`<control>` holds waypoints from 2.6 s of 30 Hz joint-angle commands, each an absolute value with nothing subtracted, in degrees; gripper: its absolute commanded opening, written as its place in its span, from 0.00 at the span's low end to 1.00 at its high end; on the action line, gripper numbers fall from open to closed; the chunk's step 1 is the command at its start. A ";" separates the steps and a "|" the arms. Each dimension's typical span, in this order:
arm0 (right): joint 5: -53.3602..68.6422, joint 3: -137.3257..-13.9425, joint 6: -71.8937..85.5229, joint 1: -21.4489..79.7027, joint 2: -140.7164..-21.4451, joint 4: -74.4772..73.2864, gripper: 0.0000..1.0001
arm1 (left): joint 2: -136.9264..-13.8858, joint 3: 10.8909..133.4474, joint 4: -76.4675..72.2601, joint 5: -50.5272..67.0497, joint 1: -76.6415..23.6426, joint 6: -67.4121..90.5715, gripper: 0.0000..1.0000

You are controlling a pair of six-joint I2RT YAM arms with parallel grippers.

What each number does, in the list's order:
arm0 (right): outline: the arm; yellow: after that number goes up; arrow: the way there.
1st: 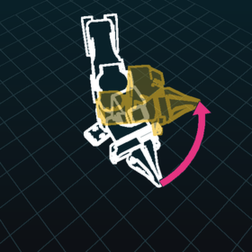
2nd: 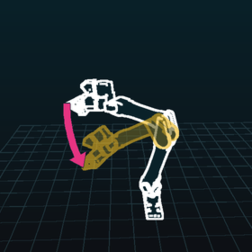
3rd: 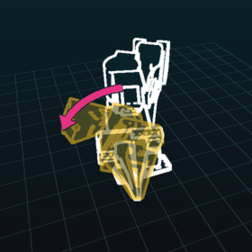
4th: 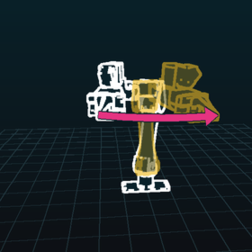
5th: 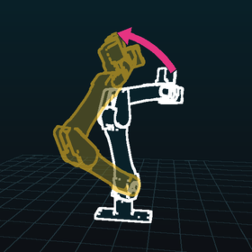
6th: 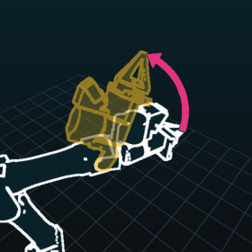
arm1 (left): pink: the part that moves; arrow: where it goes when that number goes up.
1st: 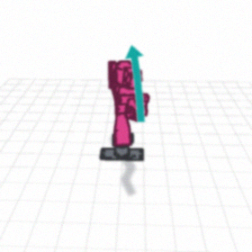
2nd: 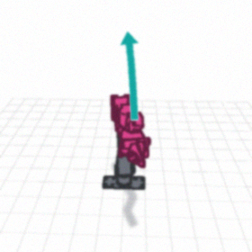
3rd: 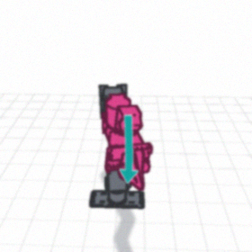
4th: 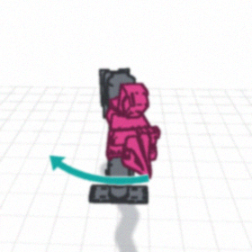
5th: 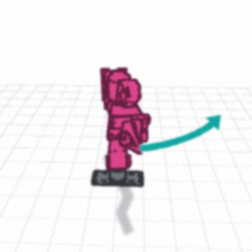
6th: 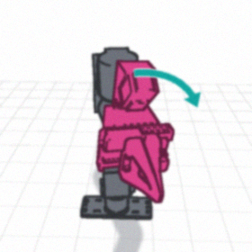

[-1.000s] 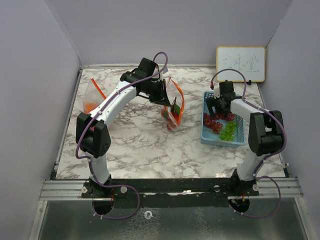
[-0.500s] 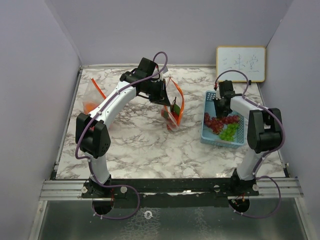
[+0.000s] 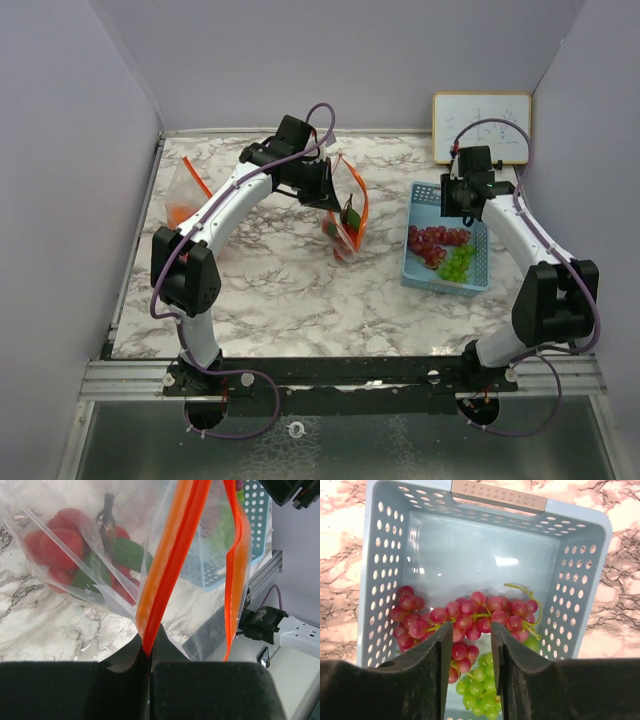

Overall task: Place the food in the zip-top bag and seal the zipper
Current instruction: Pick up the fake fruit from the bin, then place the fake fruit in the zipper food storage bag.

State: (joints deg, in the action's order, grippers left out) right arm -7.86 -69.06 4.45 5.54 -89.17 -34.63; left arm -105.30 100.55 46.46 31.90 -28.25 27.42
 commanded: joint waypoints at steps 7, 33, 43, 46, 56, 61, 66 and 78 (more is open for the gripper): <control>-0.55 -66.40 -2.70 5.27 -91.13 -34.62 0.73 | -103.16 101.07 45.36 33.22 -28.48 26.47 0.00; -8.96 -66.23 -3.45 5.27 -105.22 -26.60 0.30 | -102.38 98.89 46.49 32.59 -28.48 26.86 0.00; 6.61 -75.44 0.89 5.27 -91.32 -34.21 0.02 | -103.68 99.81 46.41 32.56 -28.48 26.69 0.00; 29.38 -76.97 6.17 5.51 -85.97 -27.87 0.02 | -104.21 100.70 46.41 32.63 -28.48 26.73 0.00; 56.12 -72.33 42.92 16.47 -84.66 17.54 0.02 | -104.90 102.77 46.08 32.28 -28.56 27.17 0.00; 56.54 -65.56 59.37 19.49 -89.53 38.49 0.02 | -104.14 101.78 45.56 32.10 -28.52 27.25 0.00; 50.52 -62.08 54.05 20.80 -89.06 30.78 0.02 | -103.01 100.97 45.55 31.83 -28.56 27.01 0.00; 21.93 -75.96 25.66 22.19 -86.51 -18.94 0.66 | -101.87 99.84 44.93 31.90 -28.56 26.94 0.00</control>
State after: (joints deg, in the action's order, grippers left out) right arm 33.61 -71.94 34.46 21.78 -88.47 -4.38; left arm -104.55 100.38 45.80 31.86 -28.25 27.31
